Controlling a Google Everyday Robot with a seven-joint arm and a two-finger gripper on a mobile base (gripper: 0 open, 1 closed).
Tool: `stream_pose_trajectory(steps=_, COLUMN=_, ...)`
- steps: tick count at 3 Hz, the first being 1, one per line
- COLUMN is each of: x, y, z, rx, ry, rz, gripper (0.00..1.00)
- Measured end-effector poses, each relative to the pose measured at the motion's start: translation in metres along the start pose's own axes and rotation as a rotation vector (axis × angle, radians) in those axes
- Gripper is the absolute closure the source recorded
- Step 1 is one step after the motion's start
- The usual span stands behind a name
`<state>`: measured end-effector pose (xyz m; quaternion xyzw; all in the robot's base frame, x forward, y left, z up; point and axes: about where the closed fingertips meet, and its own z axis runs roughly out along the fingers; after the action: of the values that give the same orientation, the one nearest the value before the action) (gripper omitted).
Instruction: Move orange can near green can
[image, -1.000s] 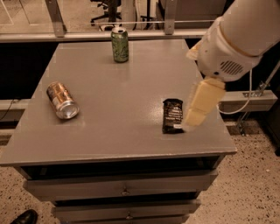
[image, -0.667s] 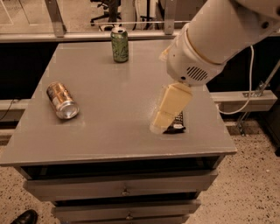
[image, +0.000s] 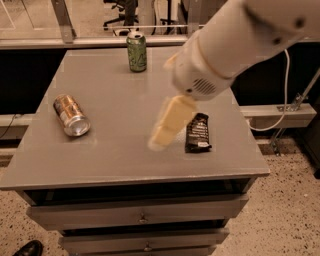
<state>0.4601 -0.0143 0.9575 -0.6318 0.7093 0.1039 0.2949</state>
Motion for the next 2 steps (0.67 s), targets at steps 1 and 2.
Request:
stream_pose_trajectory(steps=1, x=-0.063, y=0.006, z=0.083, rx=-0.066, ry=-0.127, rz=0.025, gripper=0.00)
stream_pose_trajectory(steps=2, x=-0.095, y=0.004, z=0.142, rx=-0.060, ry=-0.148, rz=0.068, gripper=0.00)
